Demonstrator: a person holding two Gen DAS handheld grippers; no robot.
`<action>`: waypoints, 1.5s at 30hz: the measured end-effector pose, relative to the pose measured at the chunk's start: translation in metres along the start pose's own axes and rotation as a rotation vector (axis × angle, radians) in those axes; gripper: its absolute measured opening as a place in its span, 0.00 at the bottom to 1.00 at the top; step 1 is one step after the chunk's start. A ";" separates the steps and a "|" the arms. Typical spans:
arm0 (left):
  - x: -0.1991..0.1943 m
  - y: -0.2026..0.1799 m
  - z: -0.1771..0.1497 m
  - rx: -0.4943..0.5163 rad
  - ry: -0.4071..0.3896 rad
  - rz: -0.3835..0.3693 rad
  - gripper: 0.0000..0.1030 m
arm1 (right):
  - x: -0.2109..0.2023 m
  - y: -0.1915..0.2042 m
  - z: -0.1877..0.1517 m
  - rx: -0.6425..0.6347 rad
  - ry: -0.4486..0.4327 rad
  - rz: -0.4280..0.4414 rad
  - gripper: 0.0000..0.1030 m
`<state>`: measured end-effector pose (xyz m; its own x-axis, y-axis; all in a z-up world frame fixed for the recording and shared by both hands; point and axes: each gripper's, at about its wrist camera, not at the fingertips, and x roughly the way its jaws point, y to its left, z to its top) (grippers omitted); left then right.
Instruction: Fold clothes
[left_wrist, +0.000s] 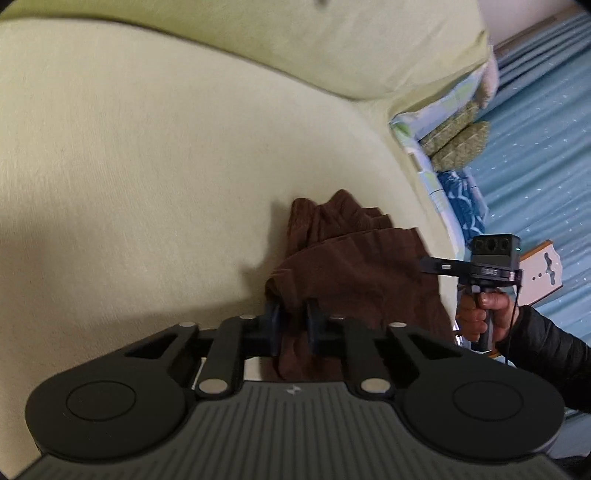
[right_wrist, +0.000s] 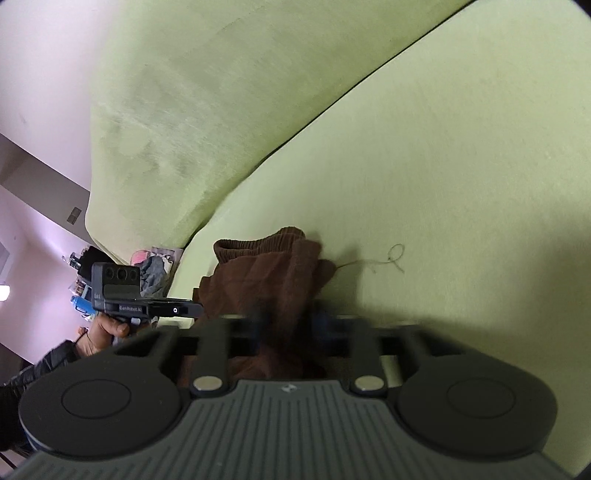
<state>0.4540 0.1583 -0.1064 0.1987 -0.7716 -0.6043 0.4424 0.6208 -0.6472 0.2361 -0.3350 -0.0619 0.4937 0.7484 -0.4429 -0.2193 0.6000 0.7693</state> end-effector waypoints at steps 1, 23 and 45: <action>-0.006 -0.007 -0.003 0.036 -0.029 -0.003 0.06 | -0.002 0.002 -0.001 -0.005 -0.007 0.003 0.05; -0.018 0.006 0.005 -0.031 -0.162 0.261 0.44 | -0.026 -0.003 -0.001 0.026 -0.188 -0.195 0.36; -0.011 -0.100 -0.097 0.144 -0.071 0.138 0.33 | 0.011 0.138 -0.119 -0.320 -0.024 -0.184 0.29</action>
<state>0.3224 0.1184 -0.0803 0.3247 -0.6918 -0.6450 0.5260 0.6988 -0.4847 0.1116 -0.2103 -0.0155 0.5680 0.6152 -0.5468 -0.3756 0.7849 0.4928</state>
